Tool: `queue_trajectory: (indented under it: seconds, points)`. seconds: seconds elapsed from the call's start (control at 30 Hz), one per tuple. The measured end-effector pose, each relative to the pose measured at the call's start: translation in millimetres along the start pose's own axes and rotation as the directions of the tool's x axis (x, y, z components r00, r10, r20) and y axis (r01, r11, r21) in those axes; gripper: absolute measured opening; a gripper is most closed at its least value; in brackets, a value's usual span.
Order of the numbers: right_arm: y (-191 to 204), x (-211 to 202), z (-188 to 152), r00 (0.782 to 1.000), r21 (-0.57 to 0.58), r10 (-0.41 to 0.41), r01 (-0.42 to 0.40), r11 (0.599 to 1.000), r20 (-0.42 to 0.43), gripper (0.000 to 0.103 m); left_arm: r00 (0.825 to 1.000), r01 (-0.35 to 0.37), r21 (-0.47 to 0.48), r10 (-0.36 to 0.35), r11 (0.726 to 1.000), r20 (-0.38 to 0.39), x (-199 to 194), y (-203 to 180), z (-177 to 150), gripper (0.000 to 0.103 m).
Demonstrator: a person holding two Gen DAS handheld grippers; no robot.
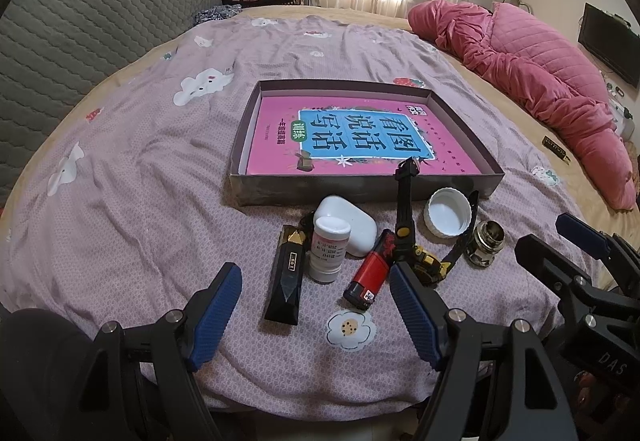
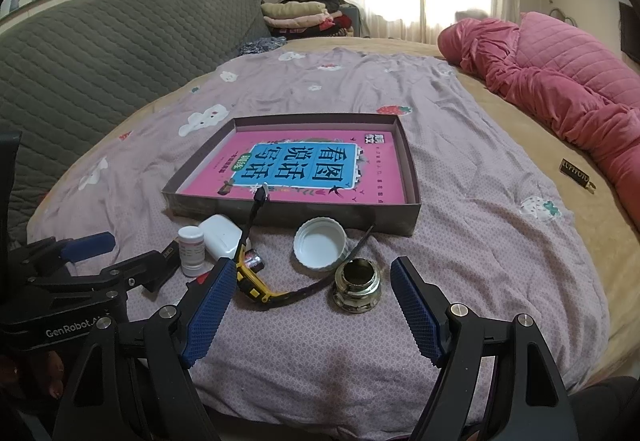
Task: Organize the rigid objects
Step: 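Move the left tool to the black gold-topped case while the right tool moves to the silver metal ring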
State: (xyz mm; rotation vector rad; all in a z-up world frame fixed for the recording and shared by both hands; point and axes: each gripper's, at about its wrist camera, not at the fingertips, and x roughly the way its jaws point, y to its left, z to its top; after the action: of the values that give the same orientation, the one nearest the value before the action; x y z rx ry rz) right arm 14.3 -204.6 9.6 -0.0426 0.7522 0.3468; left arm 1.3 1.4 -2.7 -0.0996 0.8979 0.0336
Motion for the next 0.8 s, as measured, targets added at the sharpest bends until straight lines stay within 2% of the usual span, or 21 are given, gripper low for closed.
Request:
queue_trajectory:
  seconds: [0.47,0.8]
  points:
    - [-11,3,-2,1.000,0.029,-0.012,0.013,0.999,-0.025,0.080,0.997,-0.015,-0.056,0.011,0.998,-0.083,10,31,-7,0.076]
    - [-27,15,-9,0.995,0.060,-0.029,0.034,0.998,-0.091,0.080,0.994,-0.029,-0.071,0.022,0.997,-0.105,23,37,-5,0.076]
